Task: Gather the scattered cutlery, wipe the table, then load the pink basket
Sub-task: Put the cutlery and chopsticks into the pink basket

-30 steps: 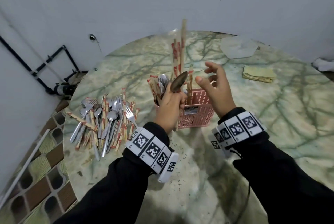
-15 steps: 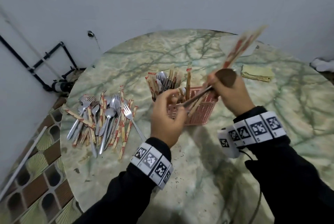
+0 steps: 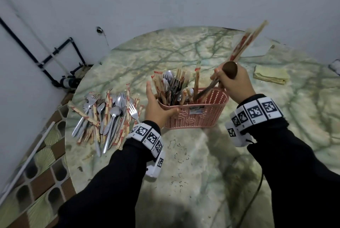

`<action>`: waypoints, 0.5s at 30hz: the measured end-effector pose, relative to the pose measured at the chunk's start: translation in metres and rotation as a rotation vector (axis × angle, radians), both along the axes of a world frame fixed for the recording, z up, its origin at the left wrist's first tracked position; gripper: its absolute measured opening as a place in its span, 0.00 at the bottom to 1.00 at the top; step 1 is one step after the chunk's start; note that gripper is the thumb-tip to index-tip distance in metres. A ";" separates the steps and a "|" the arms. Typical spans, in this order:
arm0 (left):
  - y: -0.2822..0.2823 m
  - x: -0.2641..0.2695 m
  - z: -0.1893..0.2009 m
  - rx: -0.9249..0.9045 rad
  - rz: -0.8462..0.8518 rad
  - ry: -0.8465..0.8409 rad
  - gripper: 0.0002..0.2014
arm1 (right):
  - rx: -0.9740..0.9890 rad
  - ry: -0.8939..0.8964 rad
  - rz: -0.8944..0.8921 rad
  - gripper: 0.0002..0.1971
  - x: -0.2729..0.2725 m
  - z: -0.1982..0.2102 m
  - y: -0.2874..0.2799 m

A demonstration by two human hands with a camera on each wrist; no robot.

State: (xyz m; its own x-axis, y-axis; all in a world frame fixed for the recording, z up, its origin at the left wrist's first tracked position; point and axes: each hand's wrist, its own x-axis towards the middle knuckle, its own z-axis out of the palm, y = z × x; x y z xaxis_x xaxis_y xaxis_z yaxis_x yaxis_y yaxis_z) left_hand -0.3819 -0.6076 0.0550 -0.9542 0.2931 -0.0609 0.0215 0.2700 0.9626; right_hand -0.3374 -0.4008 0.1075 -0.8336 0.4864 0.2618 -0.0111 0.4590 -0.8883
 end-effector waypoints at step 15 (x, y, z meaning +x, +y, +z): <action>-0.002 -0.011 -0.010 -0.112 -0.008 0.017 0.42 | 0.016 -0.287 0.143 0.32 -0.001 -0.011 -0.028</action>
State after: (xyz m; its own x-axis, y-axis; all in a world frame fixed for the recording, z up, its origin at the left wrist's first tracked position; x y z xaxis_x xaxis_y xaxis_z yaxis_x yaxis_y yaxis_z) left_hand -0.3925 -0.6096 0.0445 -0.9531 0.2926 -0.0778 0.0398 0.3757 0.9259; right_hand -0.3388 -0.4286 0.0965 -0.9341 0.3569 0.0129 0.1733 0.4844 -0.8575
